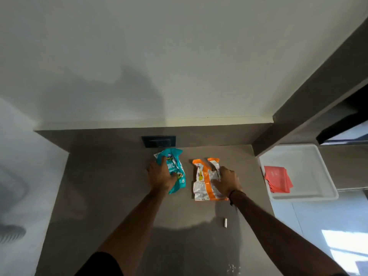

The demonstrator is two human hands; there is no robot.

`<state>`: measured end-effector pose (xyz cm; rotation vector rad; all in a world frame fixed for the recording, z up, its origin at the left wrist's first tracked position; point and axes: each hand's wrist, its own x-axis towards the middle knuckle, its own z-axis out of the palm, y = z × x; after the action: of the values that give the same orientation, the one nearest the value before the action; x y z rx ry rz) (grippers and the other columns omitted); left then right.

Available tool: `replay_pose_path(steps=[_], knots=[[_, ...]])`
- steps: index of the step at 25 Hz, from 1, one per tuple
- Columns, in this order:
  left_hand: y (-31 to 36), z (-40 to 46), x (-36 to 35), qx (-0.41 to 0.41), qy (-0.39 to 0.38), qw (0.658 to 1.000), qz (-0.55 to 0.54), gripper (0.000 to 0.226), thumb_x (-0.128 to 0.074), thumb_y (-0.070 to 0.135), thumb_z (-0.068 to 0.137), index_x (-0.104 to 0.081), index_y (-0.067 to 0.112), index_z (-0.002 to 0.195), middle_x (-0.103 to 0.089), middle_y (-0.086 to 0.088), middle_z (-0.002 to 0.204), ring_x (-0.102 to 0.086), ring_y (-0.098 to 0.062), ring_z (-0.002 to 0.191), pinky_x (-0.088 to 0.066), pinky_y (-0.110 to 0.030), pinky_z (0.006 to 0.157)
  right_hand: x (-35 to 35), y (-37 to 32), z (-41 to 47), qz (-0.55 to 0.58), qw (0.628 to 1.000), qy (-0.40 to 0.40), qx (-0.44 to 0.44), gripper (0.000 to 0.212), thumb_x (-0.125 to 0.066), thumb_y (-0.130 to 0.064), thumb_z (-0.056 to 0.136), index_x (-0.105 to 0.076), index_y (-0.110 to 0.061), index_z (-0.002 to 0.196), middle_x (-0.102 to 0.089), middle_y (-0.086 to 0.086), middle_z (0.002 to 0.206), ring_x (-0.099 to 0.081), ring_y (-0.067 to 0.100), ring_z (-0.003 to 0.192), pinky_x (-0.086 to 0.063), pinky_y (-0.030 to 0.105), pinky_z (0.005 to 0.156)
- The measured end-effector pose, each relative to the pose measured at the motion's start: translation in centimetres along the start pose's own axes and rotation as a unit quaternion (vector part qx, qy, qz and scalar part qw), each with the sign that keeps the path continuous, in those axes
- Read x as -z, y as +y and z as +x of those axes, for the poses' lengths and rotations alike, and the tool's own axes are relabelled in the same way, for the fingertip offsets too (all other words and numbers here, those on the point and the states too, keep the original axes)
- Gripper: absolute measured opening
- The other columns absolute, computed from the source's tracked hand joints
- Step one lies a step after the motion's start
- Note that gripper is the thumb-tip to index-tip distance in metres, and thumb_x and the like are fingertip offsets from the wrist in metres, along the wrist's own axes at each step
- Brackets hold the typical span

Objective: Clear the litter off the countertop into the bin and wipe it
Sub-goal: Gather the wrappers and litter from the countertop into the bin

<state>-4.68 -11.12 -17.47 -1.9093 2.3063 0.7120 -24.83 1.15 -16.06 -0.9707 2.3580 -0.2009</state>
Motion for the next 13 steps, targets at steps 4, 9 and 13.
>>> replay_pose_path(steps=[4,9,13], knots=[[0.9,2.1,1.4,-0.002,0.005,0.986,-0.165,0.045,-0.074,0.008,0.08,-0.058,0.019,0.12,-0.064,-0.012,0.124,-0.063,-0.033,0.115,-0.054,-0.044,0.096,0.3,0.3,1.1,0.099,0.99,0.044,-0.089,0.02,-0.069,-0.023,0.081,-0.07,-0.01,0.096,-0.075,0.014,0.097,-0.068,0.035,0.091,-0.042,0.028,0.069],[2.6,-2.6,2.1,-0.004,0.005,0.908,-0.419,0.042,-0.076,-0.003,0.075,-0.06,0.027,0.101,-0.068,0.006,0.103,-0.069,-0.011,0.095,-0.057,-0.027,0.078,1.5,-0.2,0.2,0.208,0.974,-0.002,-0.086,0.024,-0.077,-0.022,0.081,-0.076,-0.008,0.1,-0.075,0.013,0.089,-0.069,0.025,0.076,-0.046,0.023,0.061],[4.6,-9.0,1.2,-0.051,0.034,0.91,-0.411,0.04,-0.077,-0.007,0.071,-0.066,0.012,0.105,-0.07,-0.004,0.107,-0.067,-0.021,0.096,-0.057,-0.04,0.09,2.7,-0.5,-4.8,0.444,0.877,-0.174,-0.064,0.029,-0.073,-0.028,0.088,-0.072,-0.009,0.109,-0.067,0.008,0.079,-0.059,0.015,0.056,-0.048,0.027,0.056]])
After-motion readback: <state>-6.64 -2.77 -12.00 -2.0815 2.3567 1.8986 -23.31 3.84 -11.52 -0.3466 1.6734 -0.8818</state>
